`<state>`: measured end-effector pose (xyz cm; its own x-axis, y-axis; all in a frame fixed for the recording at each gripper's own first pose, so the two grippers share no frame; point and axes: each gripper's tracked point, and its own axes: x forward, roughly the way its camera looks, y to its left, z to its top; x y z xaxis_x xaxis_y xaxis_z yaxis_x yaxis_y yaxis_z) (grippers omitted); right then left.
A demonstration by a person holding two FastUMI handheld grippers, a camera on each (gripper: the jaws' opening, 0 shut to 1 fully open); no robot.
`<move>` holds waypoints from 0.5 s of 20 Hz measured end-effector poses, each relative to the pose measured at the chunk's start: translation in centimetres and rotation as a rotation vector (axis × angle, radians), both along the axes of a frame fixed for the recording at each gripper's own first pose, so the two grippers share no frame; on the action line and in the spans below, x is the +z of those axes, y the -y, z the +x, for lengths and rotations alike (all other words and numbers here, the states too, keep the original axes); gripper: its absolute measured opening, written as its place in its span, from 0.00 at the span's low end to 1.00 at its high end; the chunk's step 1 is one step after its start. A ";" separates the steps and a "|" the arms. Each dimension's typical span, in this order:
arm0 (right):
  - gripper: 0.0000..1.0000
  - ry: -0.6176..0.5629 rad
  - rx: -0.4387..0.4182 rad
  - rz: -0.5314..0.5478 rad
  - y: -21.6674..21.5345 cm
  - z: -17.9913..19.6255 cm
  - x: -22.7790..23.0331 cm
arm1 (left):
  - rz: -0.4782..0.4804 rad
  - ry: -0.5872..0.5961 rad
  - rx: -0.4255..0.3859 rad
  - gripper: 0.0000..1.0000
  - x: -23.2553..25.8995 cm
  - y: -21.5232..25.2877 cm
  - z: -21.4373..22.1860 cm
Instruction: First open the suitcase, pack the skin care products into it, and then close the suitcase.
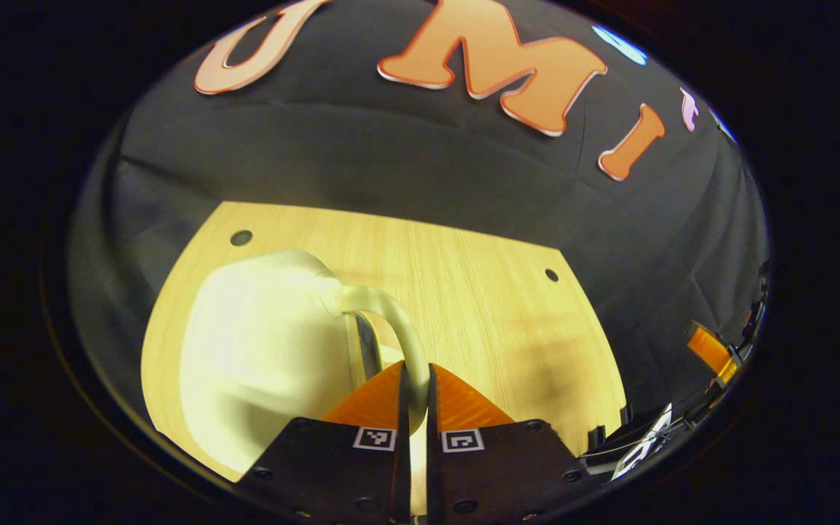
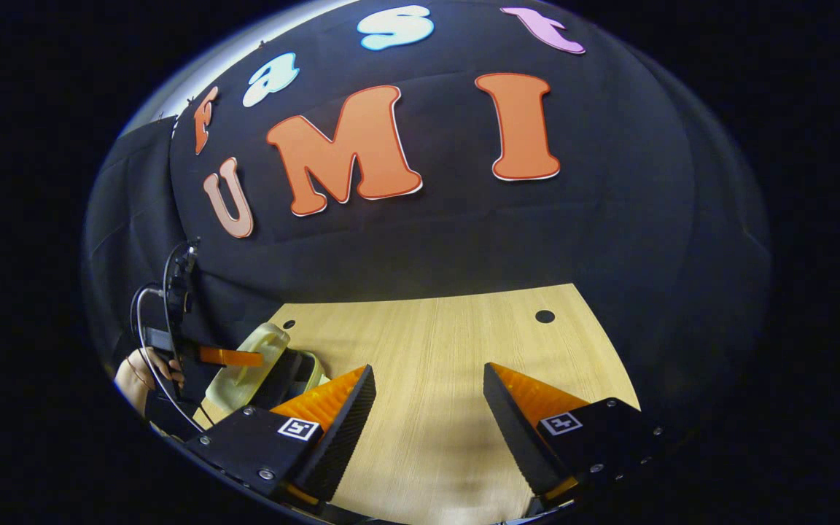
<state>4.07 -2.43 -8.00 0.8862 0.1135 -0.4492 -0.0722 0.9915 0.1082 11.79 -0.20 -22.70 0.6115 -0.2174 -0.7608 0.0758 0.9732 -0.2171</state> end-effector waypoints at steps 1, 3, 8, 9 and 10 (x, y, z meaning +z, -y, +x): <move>0.94 -0.004 -0.013 0.001 0.6 -0.4 -0.3 | 0.009 -0.020 -0.009 0.09 -1.1 0.3 0.1; 0.94 -0.017 -0.034 -0.004 1.6 -1.1 -1.1 | 0.026 -0.054 -0.026 0.08 -3.6 1.7 -0.3; 0.95 -0.054 -0.060 -0.016 2.5 -2.7 -3.0 | 0.080 -0.116 -0.043 0.08 -6.5 2.5 -1.3; 0.95 -0.065 -0.065 -0.006 2.5 -2.9 -3.3 | 0.090 -0.125 -0.045 0.08 -7.0 2.5 -1.3; 0.95 -0.073 -0.065 0.002 2.5 -3.3 -3.6 | 0.102 -0.133 -0.049 0.08 -7.4 2.6 -1.2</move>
